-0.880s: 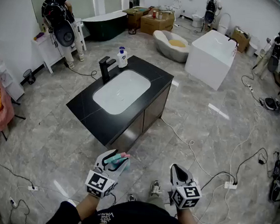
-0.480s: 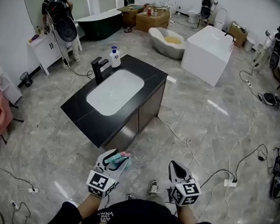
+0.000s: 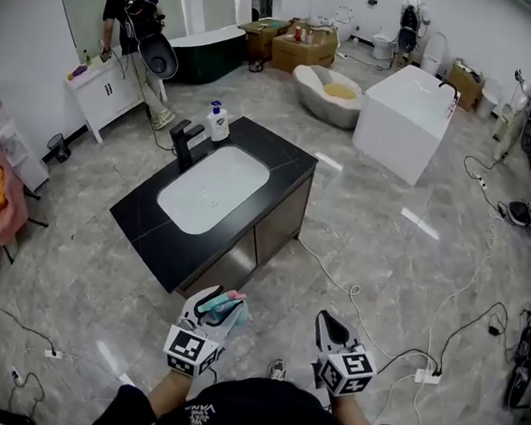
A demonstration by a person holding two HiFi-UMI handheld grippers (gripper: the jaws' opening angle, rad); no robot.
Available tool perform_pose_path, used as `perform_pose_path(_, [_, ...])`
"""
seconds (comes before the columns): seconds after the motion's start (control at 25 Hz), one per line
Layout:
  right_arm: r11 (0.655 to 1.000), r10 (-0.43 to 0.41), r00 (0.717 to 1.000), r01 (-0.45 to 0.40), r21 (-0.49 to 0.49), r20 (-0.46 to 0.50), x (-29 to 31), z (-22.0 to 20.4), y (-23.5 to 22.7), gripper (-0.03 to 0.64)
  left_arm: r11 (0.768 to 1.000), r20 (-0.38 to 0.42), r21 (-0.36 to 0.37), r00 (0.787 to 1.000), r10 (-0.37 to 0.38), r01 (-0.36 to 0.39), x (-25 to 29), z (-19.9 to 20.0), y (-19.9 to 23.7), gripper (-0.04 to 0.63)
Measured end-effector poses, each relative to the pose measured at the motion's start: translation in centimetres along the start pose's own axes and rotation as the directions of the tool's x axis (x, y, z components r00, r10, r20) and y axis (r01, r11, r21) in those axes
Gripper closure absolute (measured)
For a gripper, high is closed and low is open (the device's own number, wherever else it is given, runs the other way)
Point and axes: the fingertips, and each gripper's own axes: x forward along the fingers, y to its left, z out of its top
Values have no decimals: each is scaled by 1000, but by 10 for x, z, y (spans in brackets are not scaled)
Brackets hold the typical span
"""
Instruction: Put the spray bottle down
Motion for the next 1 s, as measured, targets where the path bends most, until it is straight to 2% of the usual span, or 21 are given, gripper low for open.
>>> perform_pose_path(0.24, [997,69,998,-69,-37,-17,12,8,-32,614,998,9,-12,998,54,-54,34,3,-14,377])
perform_pose_path(0.52, [998,70,997,-71,-3,-35,23,10,-57,614,997,-5,-23,997,74,-74,57,5,-14,377])
perform_pose_path(0.76, [998,61,997,-61,5,-39,57,15,-70,614,997,-12,-35,998,69,-69,86,2,10,377])
perform_pose_path(1.0, [999,31,999,-31,11,-29,105,35,-81,614,998,-8,-44,999,54,-54,128,8,55,377])
